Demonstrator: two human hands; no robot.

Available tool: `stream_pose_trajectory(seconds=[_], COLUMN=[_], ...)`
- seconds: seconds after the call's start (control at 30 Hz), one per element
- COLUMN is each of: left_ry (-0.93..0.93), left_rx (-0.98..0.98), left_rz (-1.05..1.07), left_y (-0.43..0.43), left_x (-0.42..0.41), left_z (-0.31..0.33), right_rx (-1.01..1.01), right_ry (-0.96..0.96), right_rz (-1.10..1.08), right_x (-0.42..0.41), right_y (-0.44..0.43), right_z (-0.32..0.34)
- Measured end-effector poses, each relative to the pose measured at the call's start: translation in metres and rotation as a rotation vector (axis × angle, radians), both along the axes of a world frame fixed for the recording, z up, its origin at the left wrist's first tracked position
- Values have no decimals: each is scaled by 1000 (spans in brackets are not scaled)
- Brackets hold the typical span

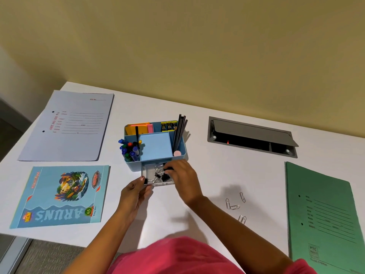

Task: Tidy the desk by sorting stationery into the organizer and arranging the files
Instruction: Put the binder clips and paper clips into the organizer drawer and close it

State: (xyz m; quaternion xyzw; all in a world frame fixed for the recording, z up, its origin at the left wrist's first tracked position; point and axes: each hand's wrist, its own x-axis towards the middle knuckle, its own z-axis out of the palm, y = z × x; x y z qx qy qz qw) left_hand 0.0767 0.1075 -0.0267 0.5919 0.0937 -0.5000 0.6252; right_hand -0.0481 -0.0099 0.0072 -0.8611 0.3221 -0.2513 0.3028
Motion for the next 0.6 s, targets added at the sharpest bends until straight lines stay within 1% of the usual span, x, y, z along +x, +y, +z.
stream_pose_trajectory(seconds=[0.13,0.27,0.4,0.5,0.53,0.6], left_ry=[-13,-56,-185,-300,-309,-239], left_rx=[16,45,94,184,211,257], left_rz=[-4,-19,-22,-49,-57,-43], left_y=[0,0,1,2,3,2], left_x=[-1,-1,-5,-10,-11,-13], left_z=[2,2,5,4,3,8], right_rx=[-26,9,-6,17,39,107], right_ry=[75,85,45,-34,-53,-61], right_rz=[80,72,7,-95,-135,-196], right_x=[7,6,-5,-19,-23,-31], right_y=[6,8,7,7,7,11], right_z=[-12,-15,-12,-12,-15,-24])
